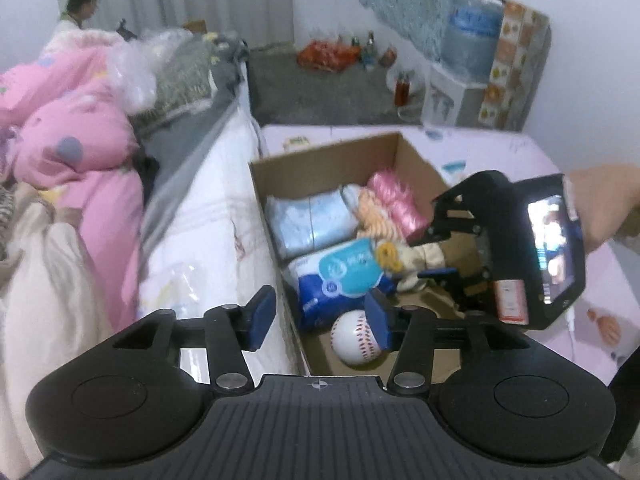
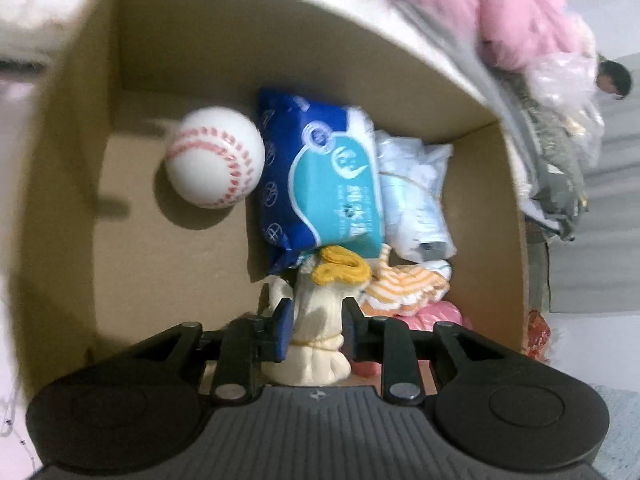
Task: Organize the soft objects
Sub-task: 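Move both open tools back over the remaining items on the table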
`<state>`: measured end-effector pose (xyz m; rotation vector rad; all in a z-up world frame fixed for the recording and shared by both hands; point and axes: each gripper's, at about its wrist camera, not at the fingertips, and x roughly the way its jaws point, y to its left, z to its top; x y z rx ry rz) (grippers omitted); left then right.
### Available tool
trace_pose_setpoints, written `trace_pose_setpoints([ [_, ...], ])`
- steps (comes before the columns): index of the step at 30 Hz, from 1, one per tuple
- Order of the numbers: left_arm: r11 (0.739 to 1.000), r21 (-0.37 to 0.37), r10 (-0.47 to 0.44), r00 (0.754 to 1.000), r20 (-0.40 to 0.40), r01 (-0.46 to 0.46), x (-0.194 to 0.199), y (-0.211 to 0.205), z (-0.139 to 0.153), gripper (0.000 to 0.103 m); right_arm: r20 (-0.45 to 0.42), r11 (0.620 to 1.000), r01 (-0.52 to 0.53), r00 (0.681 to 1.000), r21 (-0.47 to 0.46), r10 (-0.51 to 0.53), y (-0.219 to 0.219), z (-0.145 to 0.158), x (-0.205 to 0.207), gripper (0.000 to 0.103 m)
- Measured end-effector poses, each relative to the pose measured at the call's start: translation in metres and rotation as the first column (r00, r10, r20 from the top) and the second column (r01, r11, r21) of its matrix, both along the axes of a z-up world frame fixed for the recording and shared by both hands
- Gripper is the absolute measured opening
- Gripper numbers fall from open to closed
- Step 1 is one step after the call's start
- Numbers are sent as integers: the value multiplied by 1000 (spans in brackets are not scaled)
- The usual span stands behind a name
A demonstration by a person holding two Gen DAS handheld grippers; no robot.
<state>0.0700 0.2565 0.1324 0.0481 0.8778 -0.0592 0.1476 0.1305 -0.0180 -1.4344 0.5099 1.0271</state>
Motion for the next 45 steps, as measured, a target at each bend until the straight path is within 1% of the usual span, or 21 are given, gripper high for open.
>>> trace_pose_setpoints([
  [1, 1000, -2, 6, 1000, 7, -6, -3, 0, 3, 51, 22, 1000, 0, 1000, 27, 0, -5, 6, -1, 33],
  [2, 1000, -7, 15, 1000, 15, -15, -6, 0, 8, 53, 51, 998, -6, 999, 64, 2, -10, 14, -4, 41],
  [3, 1000, -11, 23, 1000, 19, -23, -10, -1, 11, 55, 73, 995, -16, 997, 103, 8, -16, 21, -7, 53],
  [4, 999, -14, 30, 999, 24, -30, -13, -2, 14, 59, 76, 990, -27, 997, 137, 17, -22, 28, -9, 56],
  [5, 999, -16, 36, 999, 28, -35, -16, -3, 17, 61, 61, 985, -30, 998, 172, 20, -28, 36, -10, 57],
  [7, 999, -17, 44, 998, 36, -44, -19, -5, 22, 62, 17, 973, 2, 1000, 230, -6, -37, 51, -7, 57],
  [11, 999, -12, 40, 998, 45, -39, -21, -17, 31, 65, -61, 926, 49, 998, 373, -28, -62, 79, -3, 57],
  [13, 1000, -3, 20, 999, 43, -20, -19, -24, 32, 65, -121, 887, 88, 992, 453, -36, -78, 93, 4, 57],
  [14, 1000, 4, 8, 999, 43, -8, -17, -29, 31, 65, -162, 860, 126, 985, 495, -51, -89, 100, 11, 57],
  [18, 1000, 17, -26, 999, 38, 26, -3, -45, 23, 65, -298, 716, 300, 945, 630, -133, -136, 121, 41, 57],
  [20, 999, 16, -46, 999, 26, 46, 4, -54, 19, 65, -323, 657, 351, 931, 668, -169, -159, 126, 53, 57],
  [24, 995, 26, -101, 995, 8, 101, 21, -76, 9, 65, -340, 591, 440, 898, 676, -280, -192, 125, 74, 57],
  [28, 982, 59, -176, 984, -13, 177, 45, -108, -5, 65, -416, 530, 562, 827, 635, -378, -215, 107, 96, 57],
  [29, 979, 71, -192, 981, -11, 192, 50, -114, -9, 63, -431, 517, 588, 809, 622, -400, -220, 101, 101, 57],
  [33, 958, 111, -268, 963, 17, 265, 76, -142, -26, 58, -465, 495, 660, 750, 565, -470, -230, 75, 116, 57],
  [36, 941, 134, -315, 949, 9, 311, 97, -159, -39, 52, -499, 480, 711, 703, 515, -507, -237, 59, 130, 57],
  [40, 911, 179, -377, 926, -6, 372, 119, -184, -55, 46, -525, 440, 748, 662, 497, -535, -247, 42, 151, 57],
  [41, 897, 187, -404, 915, -18, 400, 124, -191, -58, 44, -533, 431, 760, 650, 487, -542, -251, 39, 157, 57],
  [43, 874, 215, -438, 898, -35, 435, 132, -203, -65, 44, -545, 411, 772, 635, 485, -547, -257, 34, 166, 57],
  [44, 869, 222, -443, 895, -48, 442, 138, -210, -68, 44, -552, 403, 779, 625, 480, -551, -260, 32, 170, 57],
  [45, 870, 212, -443, 894, -58, 445, 144, -215, -71, 45, -557, 396, 788, 614, 472, -559, -262, 30, 175, 57],
])
